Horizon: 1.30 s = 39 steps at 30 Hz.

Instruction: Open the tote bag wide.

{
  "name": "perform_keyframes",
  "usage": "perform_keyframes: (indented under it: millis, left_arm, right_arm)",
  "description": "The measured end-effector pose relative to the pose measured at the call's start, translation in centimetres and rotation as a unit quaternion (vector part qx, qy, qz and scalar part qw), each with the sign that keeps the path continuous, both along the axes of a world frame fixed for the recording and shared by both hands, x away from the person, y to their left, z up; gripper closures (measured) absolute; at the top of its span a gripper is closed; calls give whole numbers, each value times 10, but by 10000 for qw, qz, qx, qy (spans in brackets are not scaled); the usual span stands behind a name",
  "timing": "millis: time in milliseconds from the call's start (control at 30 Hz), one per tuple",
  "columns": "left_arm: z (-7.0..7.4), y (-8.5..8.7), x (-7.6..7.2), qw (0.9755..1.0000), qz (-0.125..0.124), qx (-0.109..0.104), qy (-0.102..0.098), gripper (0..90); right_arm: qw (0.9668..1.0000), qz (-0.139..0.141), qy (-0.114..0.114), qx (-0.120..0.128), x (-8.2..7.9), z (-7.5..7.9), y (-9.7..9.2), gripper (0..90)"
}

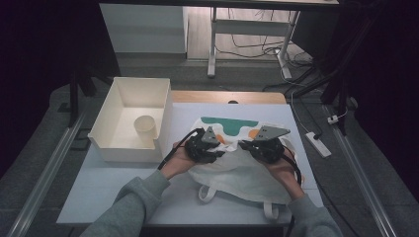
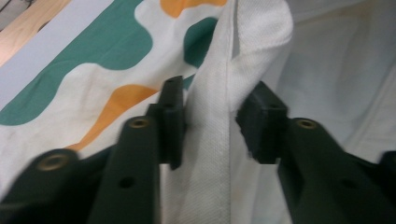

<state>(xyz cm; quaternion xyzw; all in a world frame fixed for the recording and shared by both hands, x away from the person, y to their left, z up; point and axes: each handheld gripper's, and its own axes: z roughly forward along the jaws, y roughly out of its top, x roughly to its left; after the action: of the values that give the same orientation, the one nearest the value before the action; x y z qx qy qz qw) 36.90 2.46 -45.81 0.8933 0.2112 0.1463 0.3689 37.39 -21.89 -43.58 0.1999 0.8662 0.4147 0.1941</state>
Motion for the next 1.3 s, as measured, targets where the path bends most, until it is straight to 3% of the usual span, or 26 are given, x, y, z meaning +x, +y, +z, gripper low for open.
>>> perform_keyframes:
  millis: [100,200,300,333,400,467,567,833,1033,1200,1267,1300]
  left_arm:
    - [-3,0,3,10000,35,75,17,794]
    - [-8,2,8,9998,77,82,145,825]
    - [-11,6,13,9995,148,-61,288,828]
    - [-11,6,13,9995,148,-61,288,828]
    - [-12,8,16,9991,190,-155,340,828]
    - [-13,8,17,9992,204,-149,324,828]
    - [-14,8,17,9991,223,-167,327,828]
    - [-14,8,17,9990,252,-219,312,828]
    - [-14,9,19,9988,241,-233,365,827]
    - [-16,9,19,9985,264,-254,395,826]
    - [-17,8,20,9985,281,-259,404,826]
    - [-17,8,20,9984,286,-266,414,827]
  right_arm:
    - [10000,6,80,4,5,-4,1,863]
    - [9999,-5,125,-8,8,-7,3,858]
    - [9999,-146,81,41,7,-9,5,675]
    - [9999,-146,81,41,7,-9,5,675]
    - [9994,-243,-107,222,-5,1,5,548]
    - [9991,-229,-199,297,-15,7,6,505]
    - [9995,-59,-162,254,-36,8,9,467]
    - [9975,475,501,-161,-74,-22,28,430]
    - [9933,671,828,-436,-76,-44,42,403]
    - [9923,613,972,-466,-75,-49,42,382]
    - [9916,609,1010,-528,-76,-51,43,377]
    - [9910,615,980,-676,-78,-53,46,368]
